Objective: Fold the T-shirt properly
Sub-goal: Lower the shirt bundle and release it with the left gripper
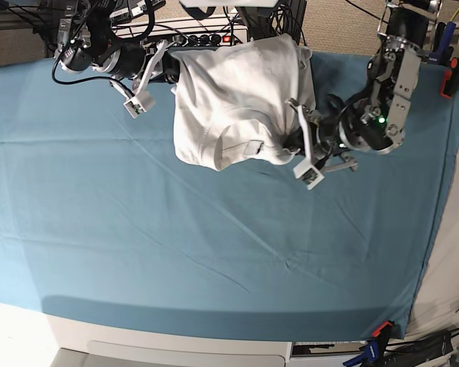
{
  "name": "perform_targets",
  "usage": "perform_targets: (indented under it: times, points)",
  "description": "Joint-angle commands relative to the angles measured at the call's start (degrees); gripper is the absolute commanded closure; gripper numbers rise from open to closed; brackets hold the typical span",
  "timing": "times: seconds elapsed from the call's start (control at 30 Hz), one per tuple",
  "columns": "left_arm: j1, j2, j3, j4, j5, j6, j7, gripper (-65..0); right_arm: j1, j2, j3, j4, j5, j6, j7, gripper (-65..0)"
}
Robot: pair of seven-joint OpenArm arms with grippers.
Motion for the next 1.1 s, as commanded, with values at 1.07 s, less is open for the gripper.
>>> perform_targets:
  times: [1.07]
  points:
    - [-4.87,-8.39,1.51,-2.38,-3.74,-0.17,4.76,-4.5,0.13,0.28,0.13,1.01,1.79,0.33,1.55,0.0]
